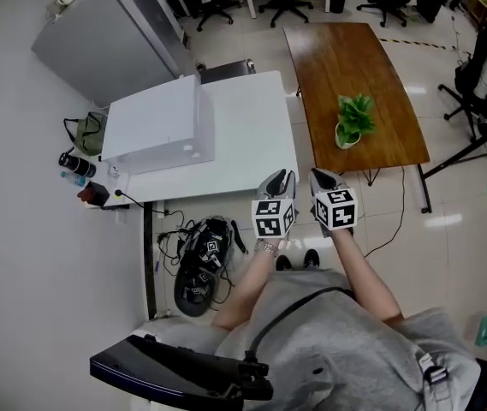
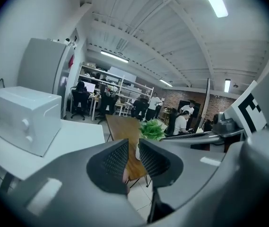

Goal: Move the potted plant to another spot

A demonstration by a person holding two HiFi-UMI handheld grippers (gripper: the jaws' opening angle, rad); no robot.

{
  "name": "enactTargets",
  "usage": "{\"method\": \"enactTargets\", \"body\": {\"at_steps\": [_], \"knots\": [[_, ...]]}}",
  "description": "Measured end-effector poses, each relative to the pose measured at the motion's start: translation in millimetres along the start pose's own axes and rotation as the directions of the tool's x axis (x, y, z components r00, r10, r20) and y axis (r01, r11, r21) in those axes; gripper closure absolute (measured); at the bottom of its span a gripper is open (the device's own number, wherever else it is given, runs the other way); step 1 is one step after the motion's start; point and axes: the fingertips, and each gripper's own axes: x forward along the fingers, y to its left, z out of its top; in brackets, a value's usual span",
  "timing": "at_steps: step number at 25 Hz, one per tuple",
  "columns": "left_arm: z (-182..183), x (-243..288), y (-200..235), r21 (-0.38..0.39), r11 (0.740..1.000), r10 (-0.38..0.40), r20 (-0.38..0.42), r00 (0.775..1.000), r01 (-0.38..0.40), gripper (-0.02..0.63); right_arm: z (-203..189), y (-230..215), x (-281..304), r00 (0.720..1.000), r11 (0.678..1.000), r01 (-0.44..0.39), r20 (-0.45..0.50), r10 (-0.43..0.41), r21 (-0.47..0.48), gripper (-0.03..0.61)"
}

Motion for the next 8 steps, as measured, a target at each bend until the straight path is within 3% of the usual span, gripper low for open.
{"method": "enactTargets", "body": {"at_steps": [8], "knots": [[10,14,-17,0.016,0.999,-0.034,0.002,0.999,0.034,0.526,15,-17,-8,1.000,1.000,-0.023,0.016,0.024,-0.014,0.581]]}}
